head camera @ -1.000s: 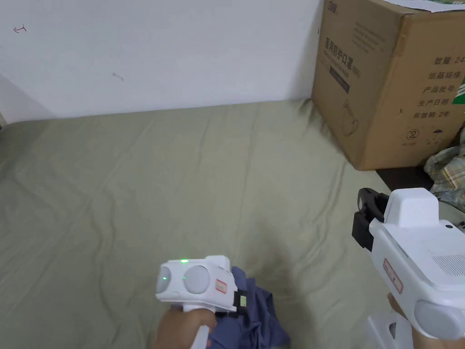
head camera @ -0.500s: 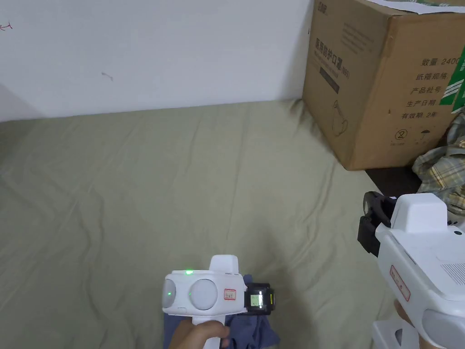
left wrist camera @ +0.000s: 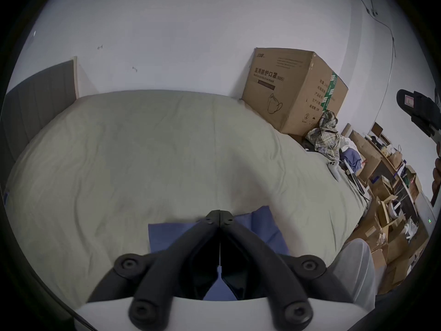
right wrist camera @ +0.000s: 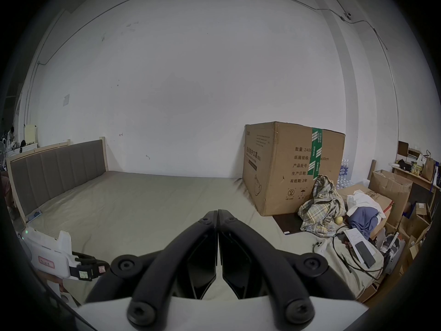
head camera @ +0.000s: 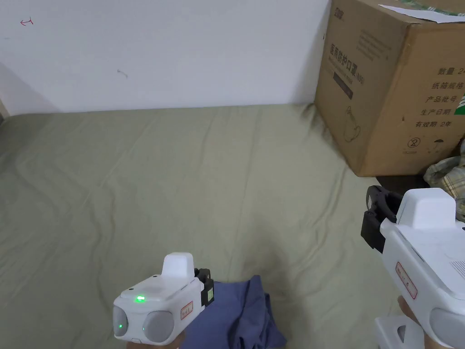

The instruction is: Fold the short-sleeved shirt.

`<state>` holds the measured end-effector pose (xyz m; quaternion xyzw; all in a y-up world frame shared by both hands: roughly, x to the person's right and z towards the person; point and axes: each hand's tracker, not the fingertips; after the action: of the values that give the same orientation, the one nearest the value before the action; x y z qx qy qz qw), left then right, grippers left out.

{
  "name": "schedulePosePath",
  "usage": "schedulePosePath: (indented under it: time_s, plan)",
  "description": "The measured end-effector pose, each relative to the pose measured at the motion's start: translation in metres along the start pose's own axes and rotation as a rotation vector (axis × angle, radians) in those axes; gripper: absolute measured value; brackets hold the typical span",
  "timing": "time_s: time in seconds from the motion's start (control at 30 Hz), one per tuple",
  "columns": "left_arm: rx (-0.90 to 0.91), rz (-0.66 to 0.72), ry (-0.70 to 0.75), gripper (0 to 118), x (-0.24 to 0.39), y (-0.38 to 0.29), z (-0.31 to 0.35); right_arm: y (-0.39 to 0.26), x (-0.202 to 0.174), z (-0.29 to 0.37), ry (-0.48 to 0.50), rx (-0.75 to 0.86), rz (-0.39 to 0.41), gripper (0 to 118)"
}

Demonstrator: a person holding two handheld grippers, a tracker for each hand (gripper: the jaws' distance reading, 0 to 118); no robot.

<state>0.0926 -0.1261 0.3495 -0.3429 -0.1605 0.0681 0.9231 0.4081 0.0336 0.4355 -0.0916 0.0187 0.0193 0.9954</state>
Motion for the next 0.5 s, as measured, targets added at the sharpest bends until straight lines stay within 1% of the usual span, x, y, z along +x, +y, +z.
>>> schedulePosePath:
  time_s: [0.1, 0.13, 0.37, 0.5]
  plan:
    - [-0.022, -0.005, -0.006, 0, 0.001, -0.016, -0.012, -0.004, 0.007, -0.005, 0.003, -0.004, 0.000, 0]
    - [-0.037, -0.023, 0.000, 0, 0.003, -0.022, -0.016, -0.005, 0.006, -0.005, 0.028, 0.002, 0.013, 0]
    - [-0.103, -0.093, -0.055, 0, 0.048, -0.047, -0.045, -0.014, 0.020, -0.005, 0.003, -0.019, 0.014, 0]
    - [-0.158, -0.130, -0.067, 0, 0.073, -0.058, -0.067, -0.008, 0.016, -0.001, -0.022, -0.036, 0.017, 0]
